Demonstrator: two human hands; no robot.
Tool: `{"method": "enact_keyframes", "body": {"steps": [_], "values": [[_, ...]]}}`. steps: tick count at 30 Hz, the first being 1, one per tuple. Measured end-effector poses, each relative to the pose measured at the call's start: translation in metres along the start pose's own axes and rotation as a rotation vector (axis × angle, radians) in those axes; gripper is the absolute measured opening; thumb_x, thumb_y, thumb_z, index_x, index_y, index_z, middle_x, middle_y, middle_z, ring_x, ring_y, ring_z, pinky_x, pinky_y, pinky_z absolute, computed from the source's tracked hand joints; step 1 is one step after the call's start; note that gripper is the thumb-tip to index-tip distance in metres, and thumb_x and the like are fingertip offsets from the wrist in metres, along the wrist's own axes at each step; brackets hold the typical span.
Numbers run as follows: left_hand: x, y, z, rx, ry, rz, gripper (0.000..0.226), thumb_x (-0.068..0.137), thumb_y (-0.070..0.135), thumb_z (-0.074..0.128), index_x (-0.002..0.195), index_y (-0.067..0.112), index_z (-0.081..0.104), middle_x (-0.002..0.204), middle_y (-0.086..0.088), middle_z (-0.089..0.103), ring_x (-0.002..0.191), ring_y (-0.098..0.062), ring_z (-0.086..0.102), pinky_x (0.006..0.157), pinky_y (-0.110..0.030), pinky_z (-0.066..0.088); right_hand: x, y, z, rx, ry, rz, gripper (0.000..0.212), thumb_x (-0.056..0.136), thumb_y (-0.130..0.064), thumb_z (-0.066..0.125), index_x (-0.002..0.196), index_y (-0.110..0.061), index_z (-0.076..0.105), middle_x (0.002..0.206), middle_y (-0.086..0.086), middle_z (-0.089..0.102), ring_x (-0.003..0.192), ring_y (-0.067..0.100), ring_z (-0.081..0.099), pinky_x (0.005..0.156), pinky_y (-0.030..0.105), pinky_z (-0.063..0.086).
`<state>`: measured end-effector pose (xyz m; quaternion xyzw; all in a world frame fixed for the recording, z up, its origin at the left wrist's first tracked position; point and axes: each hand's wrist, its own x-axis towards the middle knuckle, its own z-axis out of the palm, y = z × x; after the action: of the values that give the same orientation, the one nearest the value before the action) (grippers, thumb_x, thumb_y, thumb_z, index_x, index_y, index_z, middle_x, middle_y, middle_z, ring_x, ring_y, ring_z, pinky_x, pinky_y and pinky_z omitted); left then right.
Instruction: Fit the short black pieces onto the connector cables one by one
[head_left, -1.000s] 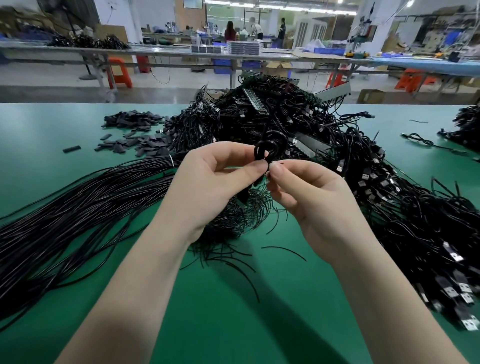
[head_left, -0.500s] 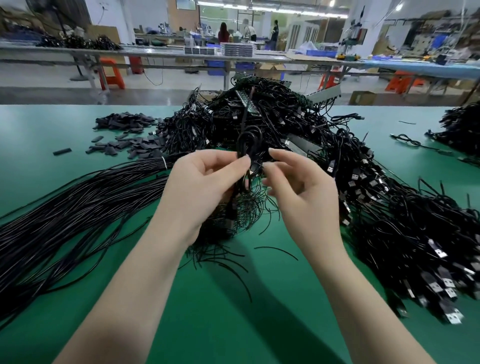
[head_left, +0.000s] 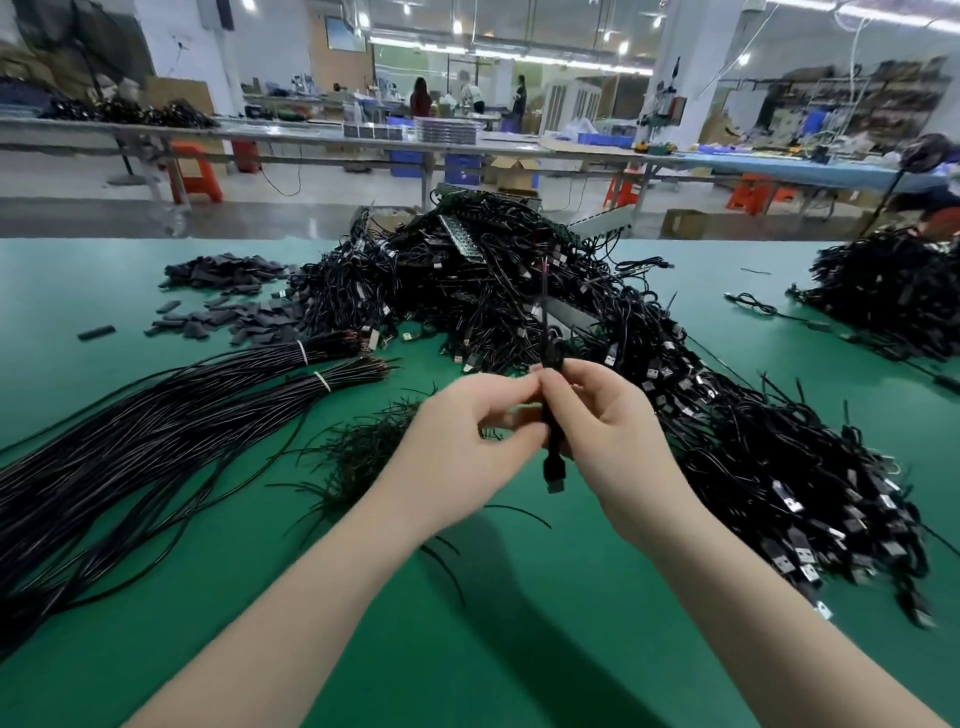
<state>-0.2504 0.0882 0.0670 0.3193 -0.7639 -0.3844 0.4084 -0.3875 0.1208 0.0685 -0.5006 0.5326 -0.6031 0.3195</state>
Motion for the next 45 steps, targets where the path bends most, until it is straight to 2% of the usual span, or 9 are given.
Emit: {"method": "enact_keyframes", "body": {"steps": [5, 9, 12, 17, 23, 33, 38, 42, 45], "values": [[-0.014, -0.030, -0.028, 0.265, 0.074, -0.006, 0.039, 0.090, 0.017, 0.063, 0.124, 0.036, 0.064, 0.106, 0.023, 0.061, 0.084, 0.006, 0.060, 0.065, -0.007, 0.046, 0.019, 0.005, -0.073, -0.921, 0.326, -0.220, 0.032, 0.101, -0.030, 0.046, 0.117, -0.007, 0.061, 0.127, 0.015, 0.056, 0.106, 0.031, 0.059, 0.090, 0.046, 0.049], [-0.025, -0.084, -0.100, 0.683, 0.204, -0.186, 0.034, 0.093, 0.018, 0.057, 0.124, 0.032, 0.064, 0.111, 0.014, 0.064, 0.041, -0.004, 0.045, 0.044, -0.032, 0.050, 0.035, 0.025, -0.153, -1.462, 0.433, 0.011, 0.027, 0.102, -0.022, 0.041, 0.102, -0.001, 0.058, 0.099, 0.022, 0.061, 0.081, 0.039, 0.059, 0.065, 0.040, 0.046], [-0.039, -0.129, -0.159, 1.012, 0.273, -0.318, 0.035, 0.093, 0.021, 0.056, 0.128, 0.023, 0.063, 0.128, -0.002, 0.061, 0.066, -0.013, 0.060, 0.057, -0.030, 0.050, 0.033, 0.042, -0.178, -1.732, 0.317, 0.212, 0.025, 0.100, -0.024, 0.046, 0.098, -0.007, 0.065, 0.097, 0.016, 0.064, 0.094, 0.035, 0.056, 0.077, 0.040, 0.049], [-0.071, -0.185, -0.231, 1.268, 0.167, -0.719, 0.048, 0.099, 0.044, 0.045, 0.137, 0.017, 0.053, 0.137, -0.010, 0.053, 0.119, -0.036, 0.053, 0.092, -0.046, 0.050, 0.035, 0.049, -0.158, -1.562, 0.441, 0.037, 0.036, 0.096, -0.036, 0.050, 0.115, -0.009, 0.064, 0.123, 0.021, 0.058, 0.113, 0.040, 0.044, 0.090, 0.048, 0.036], [-0.074, -0.184, -0.241, 1.130, 0.385, -0.611, 0.023, 0.094, 0.041, 0.058, 0.102, 0.026, 0.075, 0.086, -0.003, 0.072, 0.081, -0.031, 0.065, 0.064, -0.034, 0.053, -0.003, 0.058, -0.019, -1.237, 0.039, -0.168, 0.033, 0.092, -0.044, 0.056, 0.119, -0.028, 0.066, 0.121, -0.005, 0.063, 0.117, 0.024, 0.048, 0.091, 0.036, 0.035], [-0.079, -0.133, -0.244, 0.512, 0.873, -0.001, 0.029, 0.097, 0.065, 0.032, 0.103, 0.041, 0.047, 0.066, 0.005, 0.056, 0.044, -0.018, 0.046, 0.040, -0.028, 0.037, -0.017, 0.014, 0.147, -0.499, -0.330, -0.307, 0.060, 0.095, -0.030, 0.058, 0.148, -0.027, 0.032, 0.148, -0.003, 0.038, 0.113, 0.017, 0.057, 0.105, 0.037, 0.044], [-0.106, -0.100, -0.217, 0.612, 0.708, 0.145, 0.020, 0.098, 0.059, 0.035, 0.110, 0.051, 0.048, 0.073, 0.009, 0.058, 0.064, -0.016, 0.059, 0.061, -0.027, 0.047, -0.006, -0.036, 0.217, -0.583, -0.574, -0.592, 0.044, 0.094, -0.025, 0.060, 0.136, -0.014, 0.050, 0.140, 0.009, 0.048, 0.123, 0.027, 0.051, 0.099, 0.045, 0.046], [-0.129, -0.091, -0.226, 0.582, 0.378, 0.072, 0.033, 0.098, 0.059, 0.034, 0.115, 0.042, 0.057, 0.077, 0.013, 0.063, 0.056, 0.001, 0.055, 0.054, -0.014, 0.043, 0.023, -0.080, 0.186, -1.167, -0.341, -1.082, 0.023, 0.098, -0.035, 0.050, 0.112, -0.025, 0.066, 0.104, -0.008, 0.059, 0.094, 0.013, 0.062, 0.078, 0.027, 0.053], [-0.153, -0.102, -0.247, 0.477, 0.085, -0.121, 0.050, 0.094, 0.068, 0.035, 0.103, 0.027, 0.062, 0.056, 0.003, 0.049, 0.042, -0.011, 0.043, 0.042, -0.018, 0.036, 0.046, -0.118, 0.134, -1.302, -0.217, -1.050, 0.021, 0.098, -0.027, 0.054, 0.110, -0.018, 0.068, 0.101, -0.004, 0.060, 0.083, 0.013, 0.058, 0.077, 0.028, 0.054]]}}
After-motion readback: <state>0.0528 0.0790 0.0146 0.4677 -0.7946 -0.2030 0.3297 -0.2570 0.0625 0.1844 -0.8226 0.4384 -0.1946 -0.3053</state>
